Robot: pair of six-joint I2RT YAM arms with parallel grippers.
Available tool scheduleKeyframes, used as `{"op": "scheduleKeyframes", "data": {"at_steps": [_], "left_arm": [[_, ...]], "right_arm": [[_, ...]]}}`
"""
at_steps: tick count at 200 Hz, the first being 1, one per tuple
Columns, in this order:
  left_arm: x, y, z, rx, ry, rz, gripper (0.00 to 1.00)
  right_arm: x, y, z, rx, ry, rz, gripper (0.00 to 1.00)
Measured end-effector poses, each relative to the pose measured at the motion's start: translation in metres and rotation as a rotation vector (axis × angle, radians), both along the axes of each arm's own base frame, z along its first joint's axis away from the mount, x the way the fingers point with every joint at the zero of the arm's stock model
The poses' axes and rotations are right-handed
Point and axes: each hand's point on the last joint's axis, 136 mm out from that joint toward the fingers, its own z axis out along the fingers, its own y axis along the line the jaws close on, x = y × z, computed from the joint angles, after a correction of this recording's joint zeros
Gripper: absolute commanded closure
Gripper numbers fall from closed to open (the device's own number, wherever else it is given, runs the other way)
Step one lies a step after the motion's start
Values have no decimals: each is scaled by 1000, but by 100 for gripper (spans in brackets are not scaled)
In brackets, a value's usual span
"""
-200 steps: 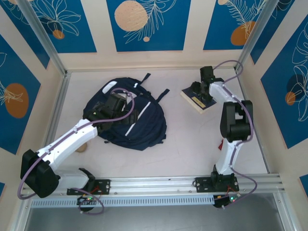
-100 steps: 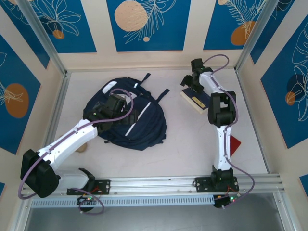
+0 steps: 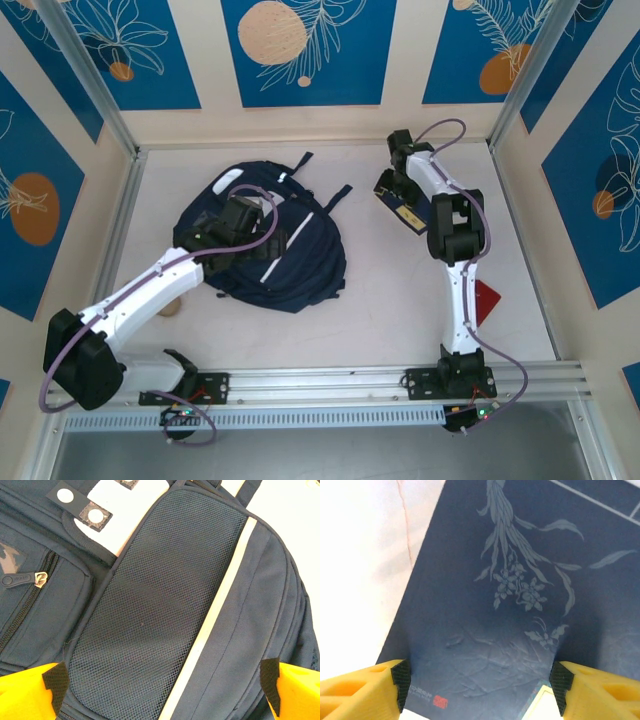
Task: Pack the student bag
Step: Move the book to the middle-right of the table.
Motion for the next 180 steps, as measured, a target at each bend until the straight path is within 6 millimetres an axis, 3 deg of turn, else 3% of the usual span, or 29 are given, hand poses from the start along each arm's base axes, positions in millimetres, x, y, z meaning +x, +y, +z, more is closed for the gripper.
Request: {"op": "scheduleKeyframes", "data": {"at_steps": [41, 57, 66, 85, 111, 154, 180], "left_arm": [[0, 0, -2, 4, 7, -1, 0], [0, -1, -3, 2, 8, -3, 0], [0, -1, -3, 1, 9, -5, 0], [0, -2, -3, -1, 10, -6, 0], [0, -2, -3, -1, 10, -6, 0], [-1, -2, -3, -4, 13, -9, 0], [-1, -3, -3, -7, 15, -11, 0]], "right_arm": [[-33, -6, -3, -8, 57, 22, 23], [-44, -12, -4, -7, 64, 26, 36], [-50, -16, -4, 0, 63, 22, 39], [-66, -26, -4, 20, 76, 13, 32], [-87, -42, -5, 20, 105, -6, 30], [-105, -70, -5, 29, 116, -59, 29], [-109, -77, -2, 14, 120, -71, 23]]}}
